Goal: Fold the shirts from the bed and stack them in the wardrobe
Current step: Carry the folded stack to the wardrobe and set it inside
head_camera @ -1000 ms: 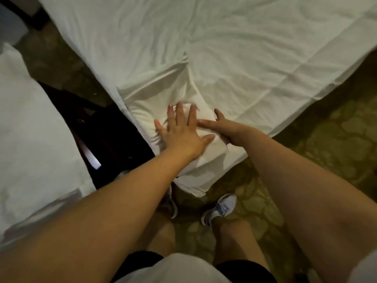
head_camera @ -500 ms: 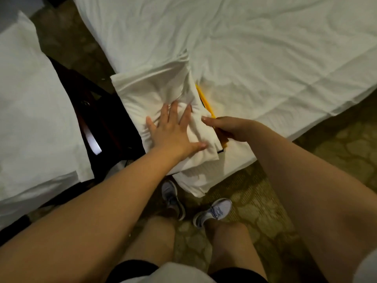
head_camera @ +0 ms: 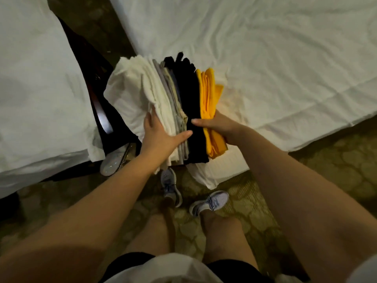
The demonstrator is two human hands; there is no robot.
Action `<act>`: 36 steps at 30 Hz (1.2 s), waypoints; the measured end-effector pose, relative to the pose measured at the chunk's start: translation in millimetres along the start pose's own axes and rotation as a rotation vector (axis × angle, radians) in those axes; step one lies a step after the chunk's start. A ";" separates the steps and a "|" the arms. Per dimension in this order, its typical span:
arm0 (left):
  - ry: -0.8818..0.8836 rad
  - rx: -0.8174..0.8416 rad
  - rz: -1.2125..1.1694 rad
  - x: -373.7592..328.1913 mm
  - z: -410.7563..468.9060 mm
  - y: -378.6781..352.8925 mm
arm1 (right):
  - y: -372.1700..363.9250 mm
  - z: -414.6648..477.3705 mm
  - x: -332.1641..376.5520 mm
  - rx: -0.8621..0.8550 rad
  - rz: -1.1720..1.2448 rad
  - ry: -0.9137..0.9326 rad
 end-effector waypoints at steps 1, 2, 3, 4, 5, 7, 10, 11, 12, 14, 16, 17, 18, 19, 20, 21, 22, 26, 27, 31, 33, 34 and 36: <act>-0.012 -0.005 -0.032 8.6 0.8 2.9 | -1.9 0.2 0.8 -0.001 -0.006 -0.002; -0.021 -0.001 -0.066 15.1 1.9 5.4 | -1.5 -1.0 1.8 0.004 -0.008 -0.016; -0.025 0.010 -0.099 18.9 3.6 7.3 | 1.4 -1.6 1.5 0.011 -0.018 -0.035; -0.029 0.025 -0.128 20.7 6.3 7.5 | 4.5 -3.3 2.1 0.033 -0.047 -0.037; -0.033 0.039 -0.146 20.3 9.3 7.8 | 6.4 -5.9 5.8 0.050 -0.090 -0.024; -0.025 0.064 -0.160 18.0 15.6 8.6 | 11.6 -5.9 14.9 -0.034 -0.262 0.066; -0.011 0.060 -0.215 21.5 19.6 10.0 | 2.7 -7.2 25.1 -0.196 -0.465 0.189; -0.017 0.051 -0.242 24.8 18.3 9.4 | -4.2 -8.4 22.9 -0.229 -0.454 0.205; -0.021 0.049 -0.264 29.0 16.8 7.9 | -11.7 -8.5 19.1 -0.244 -0.400 0.217; -0.013 0.060 -0.275 38.0 15.1 3.8 | -21.9 -5.1 10.1 -0.273 -0.283 0.208; -0.004 0.051 -0.270 46.2 17.0 2.7 | -29.7 -0.4 4.8 -0.293 -0.256 0.193; -0.013 0.036 -0.273 49.1 18.0 3.3 | -32.5 1.7 4.1 -0.296 -0.276 0.189; -0.032 0.020 -0.278 51.3 18.2 4.6 | -35.2 2.5 4.1 -0.304 -0.299 0.201; -0.059 0.009 -0.284 52.9 17.8 5.3 | -37.1 1.5 5.0 -0.321 -0.320 0.223; -0.085 0.004 -0.288 54.1 16.6 5.5 | -39.5 -1.8 6.9 -0.337 -0.338 0.246; -0.107 0.004 -0.289 55.0 15.4 5.2 | -41.8 -5.0 8.8 -0.351 -0.351 0.267; -0.127 0.001 -0.287 55.6 15.8 4.9 | -44.0 -6.7 10.9 -0.359 -0.354 0.281; -0.172 -0.002 -0.282 55.3 24.7 6.8 | -50.0 -3.3 17.0 -0.359 -0.324 0.265; -0.178 0.003 -0.286 55.7 26.9 7.6 | -50.7 -2.2 18.7 -0.359 -0.320 0.259; -0.224 0.003 -0.287 54.5 26.7 22.2 | -60.1 -10.9 36.8 -0.383 -0.366 0.303; -0.239 0.006 -0.316 50.0 23.5 37.1 | -66.0 -23.0 54.7 -0.393 -0.415 0.336; -0.247 0.009 -0.326 45.8 21.8 47.3 | -69.2 -30.6 65.8 -0.392 -0.446 0.348; -0.269 0.010 -0.327 35.7 16.3 71.3 | -75.9 -46.4 88.7 -0.395 -0.497 0.371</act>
Point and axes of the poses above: each hand's wrist, its own z-axis towards the middle knuckle, its own y-axis out of the back of the hand, x = y × z, the point moved 6 cm from there along z, towards the middle knuckle, and after that the axes turned 4 degrees about -x, right-handed, at the moved point
